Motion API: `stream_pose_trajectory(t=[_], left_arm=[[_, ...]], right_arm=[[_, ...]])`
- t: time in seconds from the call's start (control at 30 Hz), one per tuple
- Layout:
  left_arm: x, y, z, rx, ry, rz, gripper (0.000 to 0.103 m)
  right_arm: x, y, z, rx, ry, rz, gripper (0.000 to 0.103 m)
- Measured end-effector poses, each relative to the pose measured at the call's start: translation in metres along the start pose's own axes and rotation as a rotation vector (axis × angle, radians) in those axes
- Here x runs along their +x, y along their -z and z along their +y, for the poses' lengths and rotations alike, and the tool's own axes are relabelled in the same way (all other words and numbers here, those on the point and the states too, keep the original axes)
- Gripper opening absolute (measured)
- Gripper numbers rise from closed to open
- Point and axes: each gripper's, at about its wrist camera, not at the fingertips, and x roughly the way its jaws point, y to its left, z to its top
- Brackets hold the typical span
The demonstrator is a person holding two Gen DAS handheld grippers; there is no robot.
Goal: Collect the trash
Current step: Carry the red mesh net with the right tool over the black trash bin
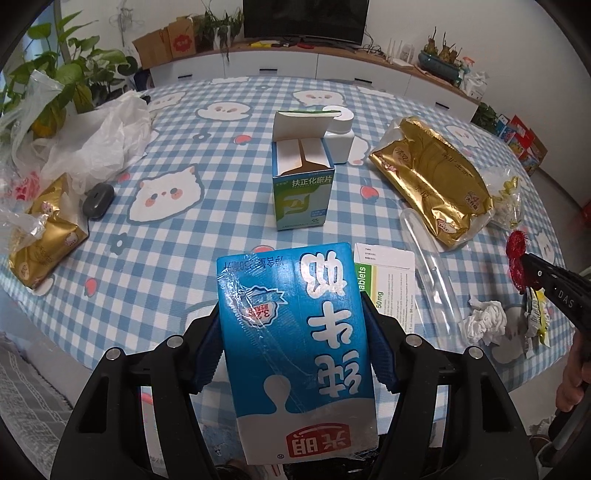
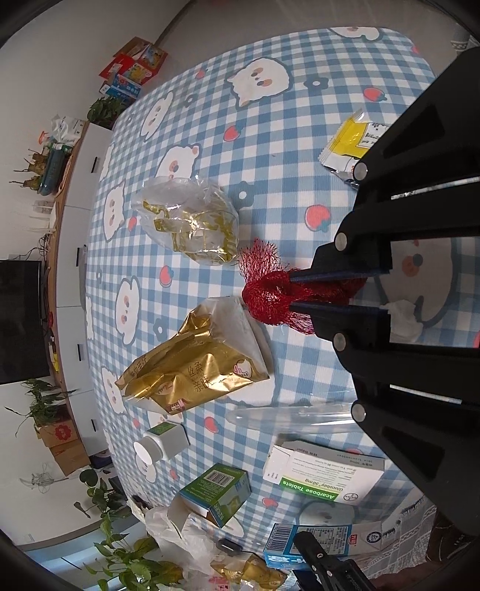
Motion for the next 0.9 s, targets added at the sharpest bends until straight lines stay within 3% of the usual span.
stream_pose_trajectory(t=[0.5,0.9], left_arm=[[-0.052,0.041,0.003,0.004,0.025,-0.061,0.065],[-0.066,0.092,0.012,-0.003,0.033,-0.047,0.065]], right_arm=[[-0.069,0.045,0.019,-0.015,-0.015,-0.068,0.01],[-0.086,0.099,0.031,0.0,-0.041,-0.038,0.01]])
